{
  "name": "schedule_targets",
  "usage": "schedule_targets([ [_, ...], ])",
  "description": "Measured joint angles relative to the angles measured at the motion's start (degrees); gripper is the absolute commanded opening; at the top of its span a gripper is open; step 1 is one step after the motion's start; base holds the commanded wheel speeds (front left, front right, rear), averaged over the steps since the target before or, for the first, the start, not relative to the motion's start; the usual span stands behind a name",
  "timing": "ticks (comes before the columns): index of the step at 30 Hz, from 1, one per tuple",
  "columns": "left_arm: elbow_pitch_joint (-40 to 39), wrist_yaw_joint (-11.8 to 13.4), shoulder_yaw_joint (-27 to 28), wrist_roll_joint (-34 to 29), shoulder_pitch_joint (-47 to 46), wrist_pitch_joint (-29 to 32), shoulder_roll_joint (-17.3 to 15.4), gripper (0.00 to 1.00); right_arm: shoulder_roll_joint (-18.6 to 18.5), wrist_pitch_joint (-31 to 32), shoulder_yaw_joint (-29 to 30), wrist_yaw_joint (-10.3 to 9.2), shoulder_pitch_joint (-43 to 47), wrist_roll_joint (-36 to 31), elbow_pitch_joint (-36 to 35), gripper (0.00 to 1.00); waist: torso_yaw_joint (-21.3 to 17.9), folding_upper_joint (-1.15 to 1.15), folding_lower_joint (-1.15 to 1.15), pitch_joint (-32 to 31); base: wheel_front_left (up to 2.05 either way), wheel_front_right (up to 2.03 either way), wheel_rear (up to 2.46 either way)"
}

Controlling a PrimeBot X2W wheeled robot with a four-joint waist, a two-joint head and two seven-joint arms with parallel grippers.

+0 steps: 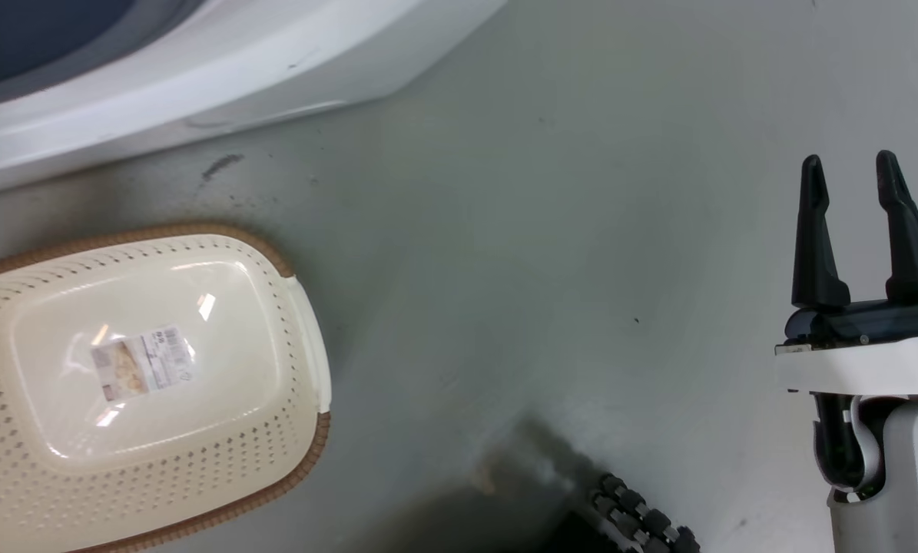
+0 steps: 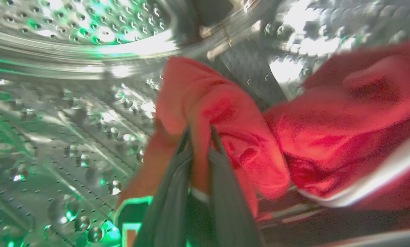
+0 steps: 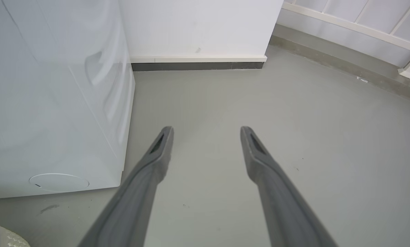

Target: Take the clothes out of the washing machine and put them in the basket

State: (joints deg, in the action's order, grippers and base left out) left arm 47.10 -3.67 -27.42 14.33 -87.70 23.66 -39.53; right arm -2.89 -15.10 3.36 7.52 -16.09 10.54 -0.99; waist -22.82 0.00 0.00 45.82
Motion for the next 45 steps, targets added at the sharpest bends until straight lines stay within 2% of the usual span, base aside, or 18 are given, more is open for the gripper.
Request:
schedule_targets([
  [6,1.7,1.7,2.7,4.4,7.2,-14.8,4.6,0.00,0.0,0.0,2.0,0.00,0.3,-3.2,0.0,1.00,2.4,0.00,0.00,-5.4,0.00,0.00,0.00],
  [16,4.0,2.7,3.1,8.0,21.8,-32.8,12.7,0.00,0.0,0.0,3.1,0.00,3.0,-7.2,0.4,1.00,7.5,0.00,-0.02,-15.1,0.00,0.00,0.00],
  [19,4.3,2.8,3.9,9.6,25.0,-36.4,14.6,0.00,0.0,0.0,3.3,0.00,3.9,-8.3,0.3,1.00,9.0,0.00,-0.02,-18.0,0.00,0.00,0.00],
  [25,1.6,3.0,5.1,9.7,29.9,-38.5,16.0,0.00,0.0,0.0,3.6,0.00,5.5,-10.1,-0.2,1.00,12.3,0.00,-0.02,-22.9,0.00,0.00,0.00],
  [39,-19.6,3.3,10.6,5.8,49.0,-38.7,17.8,0.00,0.0,0.0,3.3,0.00,9.4,-13.6,-0.2,1.00,18.8,0.00,-0.02,-32.9,0.00,0.00,0.00],
  [45,-29.3,3.8,13.5,6.2,61.1,-38.7,18.4,0.00,0.0,0.0,3.1,0.00,10.6,-13.7,-0.1,1.00,20.7,0.00,-0.02,-35.5,0.00,0.00,0.00],
])
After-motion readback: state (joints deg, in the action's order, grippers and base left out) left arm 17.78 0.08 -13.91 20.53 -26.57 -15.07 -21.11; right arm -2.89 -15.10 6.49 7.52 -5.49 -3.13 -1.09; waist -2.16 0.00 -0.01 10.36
